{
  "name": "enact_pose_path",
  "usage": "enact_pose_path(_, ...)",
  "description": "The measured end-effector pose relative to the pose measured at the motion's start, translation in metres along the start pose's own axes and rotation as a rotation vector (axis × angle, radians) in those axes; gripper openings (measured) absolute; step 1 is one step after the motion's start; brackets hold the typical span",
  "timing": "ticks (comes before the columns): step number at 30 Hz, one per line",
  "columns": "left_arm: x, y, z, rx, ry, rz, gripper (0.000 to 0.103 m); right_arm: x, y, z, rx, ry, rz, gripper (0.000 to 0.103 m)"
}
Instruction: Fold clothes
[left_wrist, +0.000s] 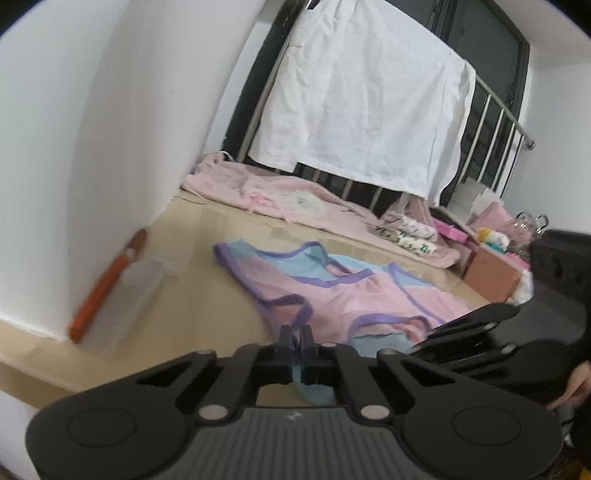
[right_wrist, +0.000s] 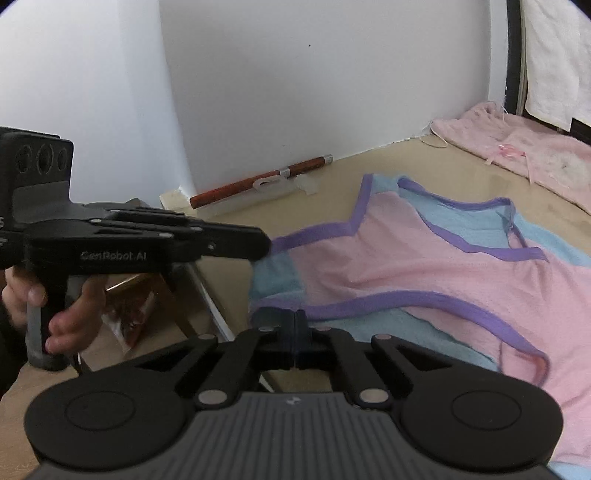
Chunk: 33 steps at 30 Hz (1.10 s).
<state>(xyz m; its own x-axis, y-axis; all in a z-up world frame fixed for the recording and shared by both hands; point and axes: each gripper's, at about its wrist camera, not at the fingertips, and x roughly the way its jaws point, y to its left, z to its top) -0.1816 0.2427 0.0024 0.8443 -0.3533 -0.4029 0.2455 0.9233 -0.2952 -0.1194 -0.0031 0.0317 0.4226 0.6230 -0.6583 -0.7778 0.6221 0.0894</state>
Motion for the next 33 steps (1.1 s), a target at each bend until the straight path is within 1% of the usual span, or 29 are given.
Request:
enact_pose_path(2,-0.004,-0.001,-0.002,0.020,0.010,0.031,0.003,-0.006,-0.003,0.000,-0.006,0.007,-0.011,0.001)
enact_pose_path(4,-0.008,-0.001,-0.002,0.011,0.017,0.024,0.012,-0.010,-0.008,0.000,-0.013,0.019,-0.003,0.004)
enact_pose_path(5,-0.011,-0.002,-0.001,0.013,0.010,0.019,0.018,-0.013,-0.013,0.003,-0.011,0.009,0.005,0.007)
enact_pose_path(6,-0.015,-0.003,0.001,0.020,-0.004,0.016,0.022,-0.017,-0.018,0.005,-0.010,-0.008,0.006,0.014)
enact_pose_path(7,-0.018,-0.005,0.004,0.025,-0.019,0.021,0.024,-0.021,-0.025,0.008,-0.019,-0.033,-0.016,0.020)
enact_pose_path(8,-0.018,-0.007,0.009,0.026,-0.032,0.032,0.031,-0.022,-0.033,0.010,-0.041,-0.053,-0.060,0.032)
enact_pose_path(9,-0.016,-0.011,0.013,0.023,-0.040,0.036,0.033,-0.019,-0.040,0.012,-0.077,-0.055,-0.121,0.034)
enact_pose_path(11,-0.007,-0.018,0.020,0.012,-0.050,0.025,0.033,-0.010,-0.057,0.011,-0.141,-0.014,-0.253,0.034)
enact_pose_path(12,0.000,-0.022,0.023,0.012,-0.046,0.021,0.034,-0.006,-0.064,0.010,-0.161,0.003,-0.287,0.034)
enact_pose_path(13,0.010,-0.027,0.024,0.017,-0.034,0.030,0.034,-0.002,-0.072,0.007,-0.175,0.024,-0.301,0.034)
enact_pose_path(14,0.022,-0.032,0.025,0.023,-0.019,0.046,0.034,0.003,-0.079,0.005,-0.171,0.041,-0.301,0.030)
enact_pose_path(15,0.032,-0.036,0.026,0.025,-0.001,0.064,0.032,0.005,-0.086,0.004,-0.146,0.044,-0.295,0.014)
enact_pose_path(16,0.042,-0.038,0.026,0.021,0.028,0.086,0.031,0.004,-0.091,0.004,-0.106,0.042,-0.282,0.003)
enact_pose_path(18,0.057,-0.039,0.023,0.015,0.097,0.137,0.029,-0.008,-0.093,0.005,-0.066,0.018,-0.262,0.003)
enact_pose_path(20,0.061,-0.040,0.020,0.030,0.110,0.197,0.025,-0.021,-0.092,0.007,-0.045,0.000,-0.241,0.003)
enact_pose_path(22,0.059,-0.039,0.021,0.029,0.122,0.239,0.027,-0.025,-0.092,0.009,-0.045,0.023,-0.213,0.008)
enact_pose_path(23,0.057,-0.038,0.023,0.014,0.117,0.258,0.030,-0.027,-0.091,0.011,-0.061,0.028,-0.206,0.018)
enact_pose_path(24,0.054,-0.039,0.027,0.007,0.098,0.264,0.033,-0.028,-0.091,0.015,-0.071,0.015,-0.200,0.031)
enact_pose_path(25,0.051,-0.041,0.031,0.005,0.067,0.259,0.034,-0.027,-0.093,0.023,-0.072,-0.017,-0.192,0.037)
enact_pose_path(26,0.048,-0.044,0.036,0.003,0.036,0.255,0.034,-0.022,-0.096,0.032,-0.069,-0.045,-0.179,0.039)
enact_pose_path(28,0.052,-0.052,0.043,0.001,-0.005,0.246,0.035,-0.008,-0.102,0.052,-0.058,-0.086,-0.154,0.039)
enact_pose_path(29,0.060,-0.054,0.045,-0.001,0.004,0.261,0.034,0.008,-0.107,0.063,-0.044,-0.083,-0.140,0.036)
enact_pose_path(30,0.069,-0.055,0.046,-0.001,0.031,0.300,0.030,0.024,-0.111,0.073,-0.030,-0.080,-0.127,0.029)
enact_pose_path(31,0.076,-0.055,0.044,0.003,0.057,0.344,0.024,0.039,-0.115,0.081,-0.015,-0.071,-0.114,0.025)
enact_pose_path(32,0.080,-0.054,0.040,0.011,0.077,0.382,0.021,0.052,-0.117,0.085,-0.001,-0.052,-0.103,0.020)
enact_pose_path(33,0.083,-0.053,0.035,0.024,0.090,0.413,0.021,0.065,-0.118,0.090,0.014,-0.034,-0.091,0.019)
